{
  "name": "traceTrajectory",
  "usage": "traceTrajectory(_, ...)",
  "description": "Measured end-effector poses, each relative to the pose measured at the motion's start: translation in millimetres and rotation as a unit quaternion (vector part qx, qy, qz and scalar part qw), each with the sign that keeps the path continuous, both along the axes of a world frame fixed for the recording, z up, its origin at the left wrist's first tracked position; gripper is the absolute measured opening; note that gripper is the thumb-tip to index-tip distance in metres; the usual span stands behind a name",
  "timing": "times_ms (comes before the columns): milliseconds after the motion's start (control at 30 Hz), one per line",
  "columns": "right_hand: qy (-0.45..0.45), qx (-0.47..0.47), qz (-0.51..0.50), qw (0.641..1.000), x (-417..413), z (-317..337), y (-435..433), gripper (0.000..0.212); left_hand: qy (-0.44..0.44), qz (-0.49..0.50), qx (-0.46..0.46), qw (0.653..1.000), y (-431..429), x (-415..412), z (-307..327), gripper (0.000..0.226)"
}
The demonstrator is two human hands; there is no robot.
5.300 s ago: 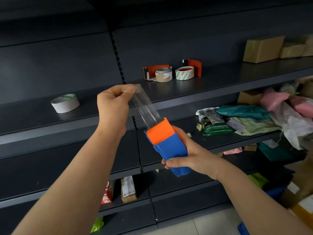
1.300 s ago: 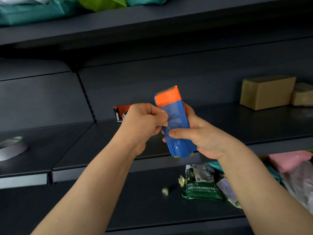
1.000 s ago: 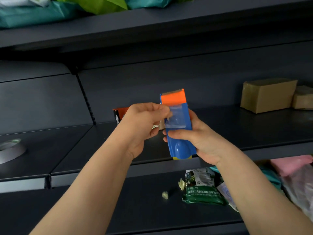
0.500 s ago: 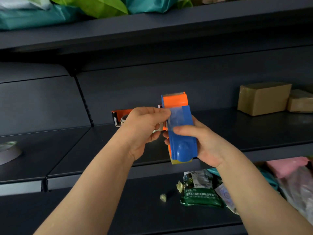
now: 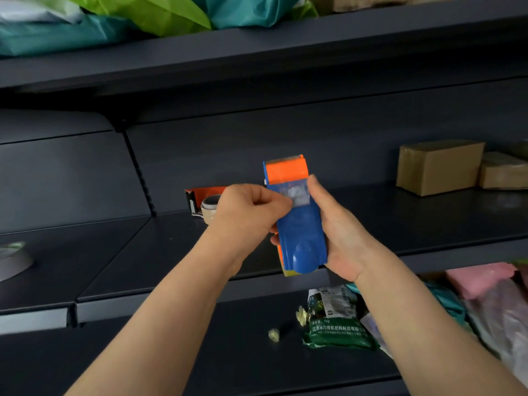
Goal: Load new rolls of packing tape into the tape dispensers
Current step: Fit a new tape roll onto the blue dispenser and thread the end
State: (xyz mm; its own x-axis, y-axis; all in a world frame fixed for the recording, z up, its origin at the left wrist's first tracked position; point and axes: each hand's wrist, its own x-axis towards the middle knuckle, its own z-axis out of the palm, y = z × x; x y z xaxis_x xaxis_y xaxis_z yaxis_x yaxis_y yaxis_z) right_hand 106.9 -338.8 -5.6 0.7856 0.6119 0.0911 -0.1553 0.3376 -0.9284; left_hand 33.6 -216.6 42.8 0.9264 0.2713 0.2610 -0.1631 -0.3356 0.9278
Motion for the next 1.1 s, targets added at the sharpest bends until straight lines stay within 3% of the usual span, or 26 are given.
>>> traceTrajectory(100, -0.007, 0.021, 0.014, 1.0, -4.6, 0.0, -0.1, 0.062, -0.011, 0.023, 0.034, 0.999, 0.3, 5.8, -6.4, 0.013)
traceTrajectory(233, -0.004, 0.044, -0.007, 0.999, -5.3, -1.0, 0.0, 0.042, -0.021, 0.055, 0.047, 0.997, -1.8, 12.2, -10.7, 0.006)
traceTrajectory(333, 0.014, 0.068, 0.003, 0.998, -5.5, -1.5, -3.8, 0.038, -0.033, 0.082, 0.048, 0.995, -1.5, 14.7, -12.0, 0.025)
traceTrajectory(400, 0.022, 0.082, 0.017, 0.996, -4.5, -3.4, -7.2, 0.04, -0.027, 0.082, 0.016, 0.996, -2.3, 15.5, -12.2, 0.037)
traceTrajectory(567, -0.017, 0.054, 0.039, 0.998, -2.1, -0.9, -22.2, 0.057, 0.058, -0.012, -0.101, 0.993, 6.8, 16.8, -16.0, 0.025)
traceTrajectory(667, -0.029, 0.025, -0.045, 0.998, 6.1, 12.0, -35.4, 0.059, 0.082, 0.015, -0.137, 0.987, 17.2, 16.8, -19.2, 0.021)
traceTrajectory(733, -0.107, -0.089, -0.119, 0.983, 18.6, 20.2, -42.7, 0.077, 0.067, 0.04, -0.135, 0.988, 17.3, 18.7, -17.8, 0.02)
traceTrajectory(800, -0.197, -0.246, -0.156, 0.936, 34.4, 23.8, -47.5, 0.107, 0.051, 0.036, -0.123, 0.99, 11.1, 22.1, -13.2, 0.017)
traceTrajectory(867, -0.257, -0.42, -0.154, 0.856, 48.9, 23.5, -50.8, 0.12, 0.038, 0.029, -0.099, 0.994, 3.2, 27.7, -8.5, 0.018)
traceTrajectory(933, -0.305, -0.573, -0.134, 0.749, 59.7, 20.9, -53.7, 0.118, 0.035, 0.017, -0.075, 0.996, -5.1, 35.2, -5.9, 0.015)
traceTrajectory(1000, -0.344, -0.662, -0.098, 0.659, 67.1, 17.8, -54.5, 0.11, 0.042, 0.008, -0.065, 0.997, -12.6, 43.1, -7.2, 0.014)
traceTrajectory(1100, -0.364, -0.719, -0.075, 0.588, 72.4, 16.8, -54.6, 0.103, 0.055, 0.01, -0.056, 0.997, -18.3, 55.8, -13.5, 0.014)
